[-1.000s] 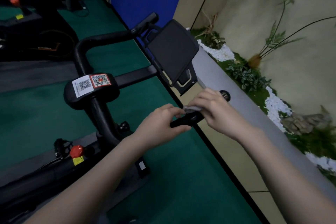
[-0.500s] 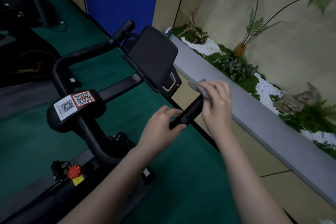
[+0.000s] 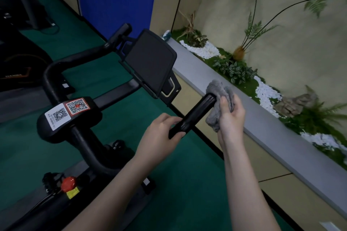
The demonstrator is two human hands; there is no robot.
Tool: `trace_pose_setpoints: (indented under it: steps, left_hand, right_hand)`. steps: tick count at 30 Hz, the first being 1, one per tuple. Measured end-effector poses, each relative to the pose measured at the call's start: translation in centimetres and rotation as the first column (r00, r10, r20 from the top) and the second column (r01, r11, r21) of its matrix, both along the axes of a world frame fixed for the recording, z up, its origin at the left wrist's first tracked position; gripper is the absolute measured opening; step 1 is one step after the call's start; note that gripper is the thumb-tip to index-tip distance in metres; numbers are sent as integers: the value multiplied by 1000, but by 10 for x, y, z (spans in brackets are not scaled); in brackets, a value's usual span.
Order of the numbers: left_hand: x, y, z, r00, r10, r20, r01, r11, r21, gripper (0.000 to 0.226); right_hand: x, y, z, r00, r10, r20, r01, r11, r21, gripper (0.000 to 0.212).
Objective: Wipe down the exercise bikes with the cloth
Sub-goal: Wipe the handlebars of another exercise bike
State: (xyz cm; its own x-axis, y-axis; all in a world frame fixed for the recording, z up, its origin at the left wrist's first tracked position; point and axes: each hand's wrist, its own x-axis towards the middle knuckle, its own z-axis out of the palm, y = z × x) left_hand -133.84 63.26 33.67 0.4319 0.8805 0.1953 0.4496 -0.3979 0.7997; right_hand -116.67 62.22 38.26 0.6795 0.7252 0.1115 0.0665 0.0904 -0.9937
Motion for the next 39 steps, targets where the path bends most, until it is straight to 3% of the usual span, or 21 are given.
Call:
trace_pose_setpoints:
  steps: [5,12,17,26,31,34,39]
  left_hand:
    - [0,0,1,1000,0,-6,0,1000,19,37]
    - [1,2,-1,1000,-2,-9,3,999,48,35]
    - [1,2,-2,1000,-10,4,10,999,36,34]
    - [0,4,1,997,-48,60,49,999,-22,33]
    - [-2,5,1,996,-63,69,67,996,-55,35]
    - [-2,6,3,995,-81,62,85,994,-75,40]
    - [-3,3,10,985,-162,56,158,985,72,41]
  right_hand:
    - [-5,-3,-16,948,56,-312,-47,998,37,25]
    - [-23,-14,-39,901,158,-404,-175,985,-4,26]
    - [-34,-25,-54,892,209,-402,-259,963,-73,27]
    - [-63,-47,-73,923,194,-331,-245,962,-121,32]
    - [-70,-65,-65,972,108,-208,-152,965,-213,24]
    - [-70,-80,-57,984,-29,-176,-7,979,-204,22]
    - [-69,-99,-51,968,-206,-143,178,966,-185,25]
